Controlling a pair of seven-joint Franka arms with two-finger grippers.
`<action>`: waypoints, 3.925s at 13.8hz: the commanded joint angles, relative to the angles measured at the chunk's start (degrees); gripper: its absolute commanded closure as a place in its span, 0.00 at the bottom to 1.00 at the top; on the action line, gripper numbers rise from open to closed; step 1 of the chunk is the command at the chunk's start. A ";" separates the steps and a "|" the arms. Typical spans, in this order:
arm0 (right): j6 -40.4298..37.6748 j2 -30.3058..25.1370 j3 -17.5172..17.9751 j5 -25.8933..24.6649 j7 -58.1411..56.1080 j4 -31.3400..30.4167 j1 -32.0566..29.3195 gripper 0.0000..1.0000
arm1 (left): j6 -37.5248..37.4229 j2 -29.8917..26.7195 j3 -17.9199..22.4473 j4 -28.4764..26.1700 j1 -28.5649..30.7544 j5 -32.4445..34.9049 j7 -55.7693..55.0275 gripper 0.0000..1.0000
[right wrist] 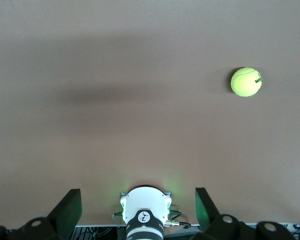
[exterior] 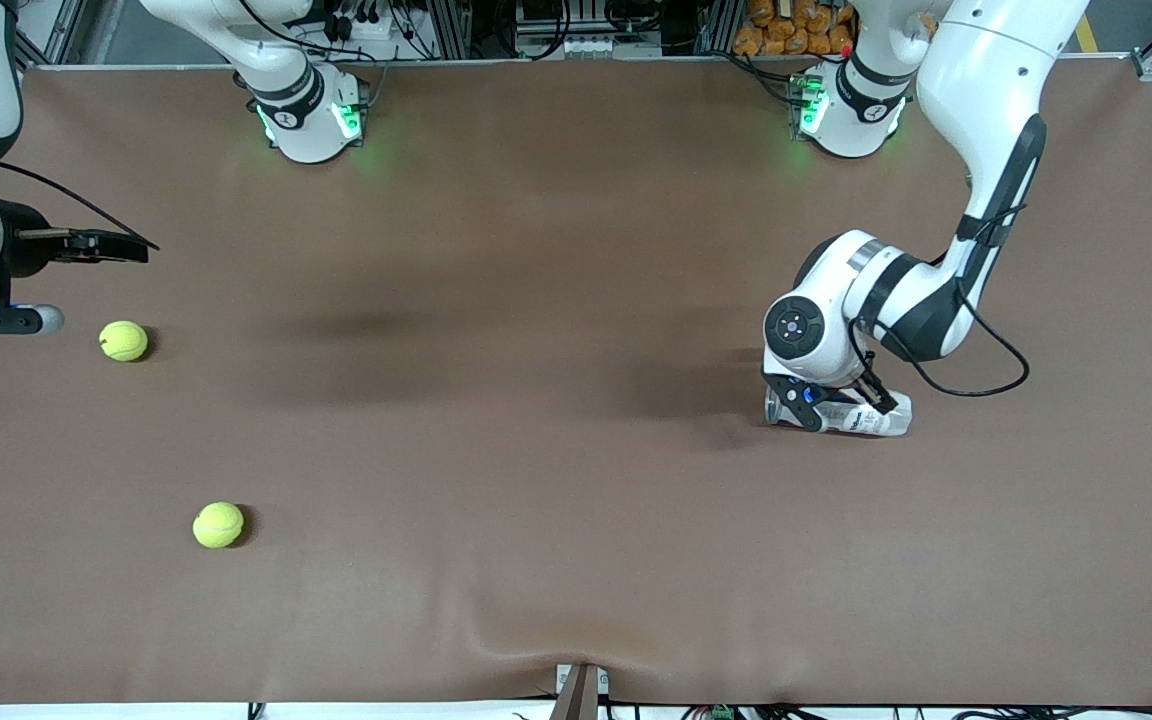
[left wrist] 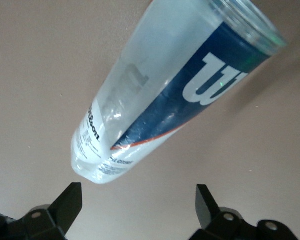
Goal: Insert tennis ball vertically with right arm
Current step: 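Reach the left gripper down to the lying Wilson can, then grasp the can with the left gripper while the right gripper grasps a ball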
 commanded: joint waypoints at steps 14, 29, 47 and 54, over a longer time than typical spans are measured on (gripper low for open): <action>0.36 -0.66 0.36 -0.65 -0.17 -1.76 -0.26 0.00 | 15.66 0.47 -0.30 -4.65 6.93 4.42 19.67 0.00; 6.76 -4.78 0.36 -0.65 -0.17 -8.42 -0.08 0.00 | 25.68 4.25 -0.30 -4.74 9.29 10.75 27.59 0.00; 37.08 5.66 0.19 -2.23 -4.13 -22.75 -16.95 0.00 | 28.77 6.18 -0.30 -4.57 10.71 11.72 31.90 0.21; 58.01 10.49 0.28 -3.99 -14.05 -33.14 -25.65 0.00 | 28.77 6.01 -0.30 -4.39 10.53 11.63 31.20 0.24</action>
